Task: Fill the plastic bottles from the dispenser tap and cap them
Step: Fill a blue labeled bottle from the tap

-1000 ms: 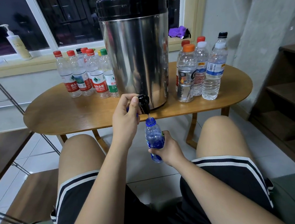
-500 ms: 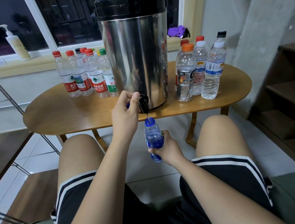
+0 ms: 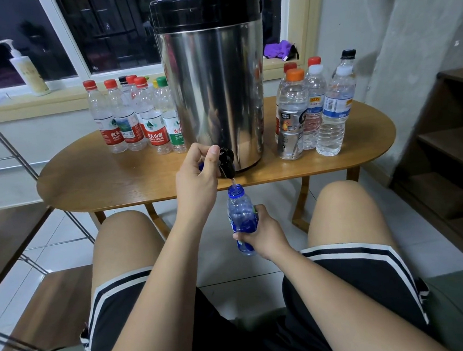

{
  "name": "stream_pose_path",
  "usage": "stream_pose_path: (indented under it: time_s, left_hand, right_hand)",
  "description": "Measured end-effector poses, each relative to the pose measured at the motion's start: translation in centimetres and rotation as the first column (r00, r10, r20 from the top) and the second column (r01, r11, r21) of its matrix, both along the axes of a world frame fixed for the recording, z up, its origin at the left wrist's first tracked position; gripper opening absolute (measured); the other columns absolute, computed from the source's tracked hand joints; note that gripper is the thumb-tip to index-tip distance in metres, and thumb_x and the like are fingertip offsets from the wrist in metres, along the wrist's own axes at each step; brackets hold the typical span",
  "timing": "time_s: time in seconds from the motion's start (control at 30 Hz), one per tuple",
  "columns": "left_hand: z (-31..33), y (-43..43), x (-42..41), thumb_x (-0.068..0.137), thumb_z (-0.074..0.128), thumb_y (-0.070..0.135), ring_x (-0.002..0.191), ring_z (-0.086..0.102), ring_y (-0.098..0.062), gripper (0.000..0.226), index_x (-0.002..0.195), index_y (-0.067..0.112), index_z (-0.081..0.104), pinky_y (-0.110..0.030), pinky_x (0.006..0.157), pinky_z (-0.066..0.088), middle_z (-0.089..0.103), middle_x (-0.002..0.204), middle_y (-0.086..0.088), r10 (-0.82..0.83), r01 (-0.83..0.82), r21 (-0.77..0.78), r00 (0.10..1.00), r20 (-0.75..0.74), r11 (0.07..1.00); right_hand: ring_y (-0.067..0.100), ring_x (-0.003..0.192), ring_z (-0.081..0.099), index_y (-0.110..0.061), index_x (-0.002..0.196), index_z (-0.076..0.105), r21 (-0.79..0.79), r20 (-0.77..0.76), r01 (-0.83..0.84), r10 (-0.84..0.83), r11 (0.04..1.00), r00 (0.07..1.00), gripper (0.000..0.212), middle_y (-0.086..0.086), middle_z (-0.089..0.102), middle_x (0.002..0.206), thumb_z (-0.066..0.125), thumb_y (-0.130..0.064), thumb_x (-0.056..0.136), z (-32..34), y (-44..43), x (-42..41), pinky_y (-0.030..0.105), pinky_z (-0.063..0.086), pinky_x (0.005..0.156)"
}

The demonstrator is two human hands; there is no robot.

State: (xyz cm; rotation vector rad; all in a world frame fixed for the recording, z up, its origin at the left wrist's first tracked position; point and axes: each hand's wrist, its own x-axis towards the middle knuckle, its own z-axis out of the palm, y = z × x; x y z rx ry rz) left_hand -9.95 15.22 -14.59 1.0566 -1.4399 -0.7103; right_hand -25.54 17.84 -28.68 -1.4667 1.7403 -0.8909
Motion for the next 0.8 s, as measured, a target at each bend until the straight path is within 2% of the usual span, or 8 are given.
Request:
stream_pose_path:
  time_s: [0.33,0.57,0.8]
  left_hand:
    - [-0.01,0.15,0.03,0.109,0.056,0.055,0.073,0.054,-0.017,0.032,0.092,0.028,0.06,-0.044,0.068,0.046,0.061,0.077,-0.004,-0.003,0.003,0.003,1.0,-0.002,1.0]
    - [0.13,0.37,-0.08,0.109,0.057,0.053,0.071,0.053,-0.015,0.031,0.09,0.03,0.06,-0.044,0.068,0.046,0.06,0.073,0.003,-0.008,0.008,0.002,1.0,-0.017,1.0]
    - [0.12,0.26,0.0,0.109,0.057,0.054,0.072,0.053,-0.017,0.031,0.091,0.029,0.06,-0.045,0.068,0.046,0.06,0.074,0.003,-0.003,0.003,0.008,1.0,-0.008,1.0]
  right_hand:
    - [0.014,0.104,0.059,-0.029,0.133,0.045,0.005,-0.006,0.003,-0.003,1.0,1.0,0.072,-0.012,0.059,0.119,0.094,-0.04,0.082,0.17,0.14,0.06,0.026,0.048,0.083]
    - [0.018,0.106,0.063,-0.031,0.129,0.045,0.0,-0.013,0.015,-0.015,1.0,1.0,0.07,-0.01,0.062,0.119,0.095,-0.038,0.081,0.06,0.21,0.01,0.026,0.047,0.081]
    - [0.015,0.105,0.06,-0.029,0.133,0.045,0.002,-0.027,0.012,-0.012,1.0,1.0,0.072,-0.006,0.065,0.128,0.094,-0.04,0.082,0.05,0.08,0.09,0.027,0.049,0.083]
